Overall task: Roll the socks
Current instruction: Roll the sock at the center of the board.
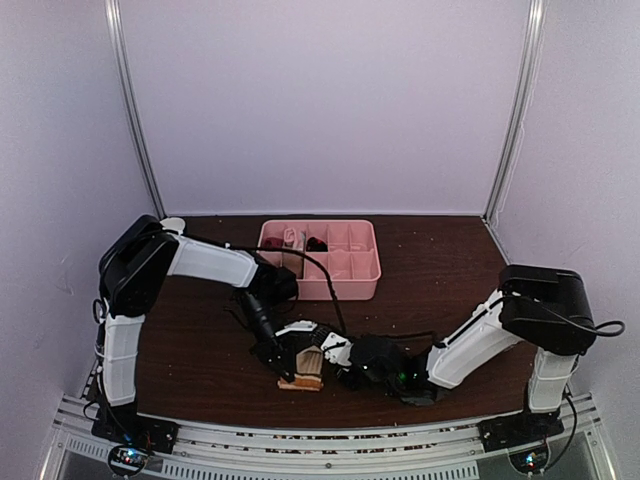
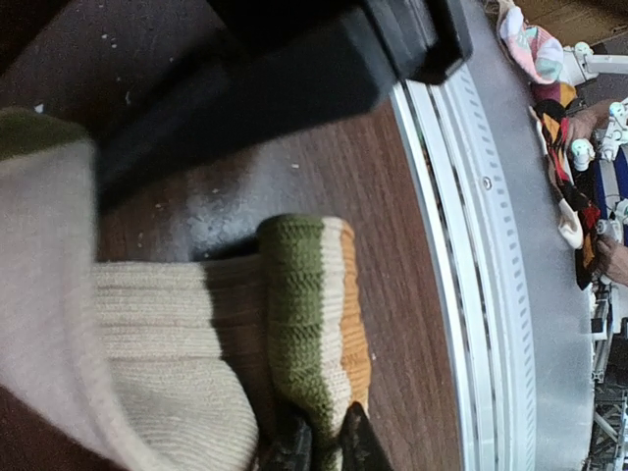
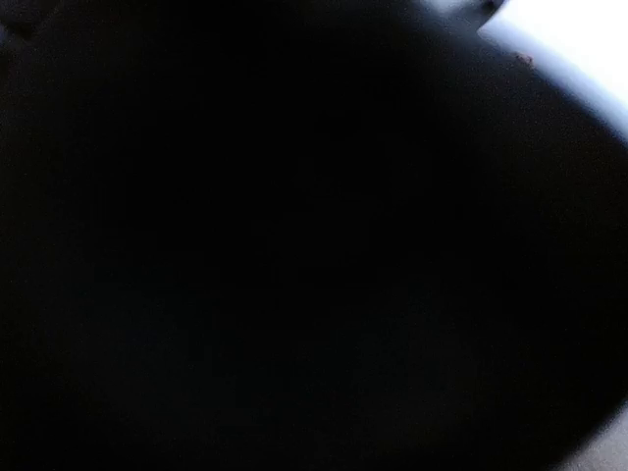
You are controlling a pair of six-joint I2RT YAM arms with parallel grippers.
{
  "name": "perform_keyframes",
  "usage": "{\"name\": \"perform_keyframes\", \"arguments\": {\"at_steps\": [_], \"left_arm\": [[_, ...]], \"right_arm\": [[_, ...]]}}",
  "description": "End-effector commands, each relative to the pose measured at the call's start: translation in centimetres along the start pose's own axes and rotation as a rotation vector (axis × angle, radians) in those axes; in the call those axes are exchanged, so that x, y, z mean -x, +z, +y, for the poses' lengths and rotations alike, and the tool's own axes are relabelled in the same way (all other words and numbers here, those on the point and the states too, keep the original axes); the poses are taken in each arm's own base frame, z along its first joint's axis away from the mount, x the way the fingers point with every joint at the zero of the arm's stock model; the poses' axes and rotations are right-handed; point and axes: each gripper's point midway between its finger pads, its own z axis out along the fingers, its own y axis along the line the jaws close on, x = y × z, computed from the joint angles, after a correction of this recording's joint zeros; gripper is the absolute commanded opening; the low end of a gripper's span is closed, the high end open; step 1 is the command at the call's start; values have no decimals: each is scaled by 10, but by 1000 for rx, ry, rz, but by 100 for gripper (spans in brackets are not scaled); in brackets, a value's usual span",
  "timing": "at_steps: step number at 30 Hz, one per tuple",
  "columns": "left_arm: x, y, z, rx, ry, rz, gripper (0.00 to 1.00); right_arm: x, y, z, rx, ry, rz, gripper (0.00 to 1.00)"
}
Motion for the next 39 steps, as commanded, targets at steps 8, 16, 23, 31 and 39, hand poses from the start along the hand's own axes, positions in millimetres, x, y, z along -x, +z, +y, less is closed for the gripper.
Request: {"name": "perform_keyframes", "arguments": {"at_steps": [8,16,23,31,39], "left_arm": [[-2,11,-8,-1,67,71,9],[-2,11,-8,6,80,84,8],[-2,10,-7,18,87,90,8],[-2,10,-6,27,92,98,8],[-2,10,-7,24,97,96,8]], "right_arm": [[34,14,-42,-112,141,-72,30],[31,37,-48,-128,225,-9,33],[29,55,-42,-65,363,35,39],[16,44,-79,-34,635,41,100],[14,5,-103,49,745,5,99]]}}
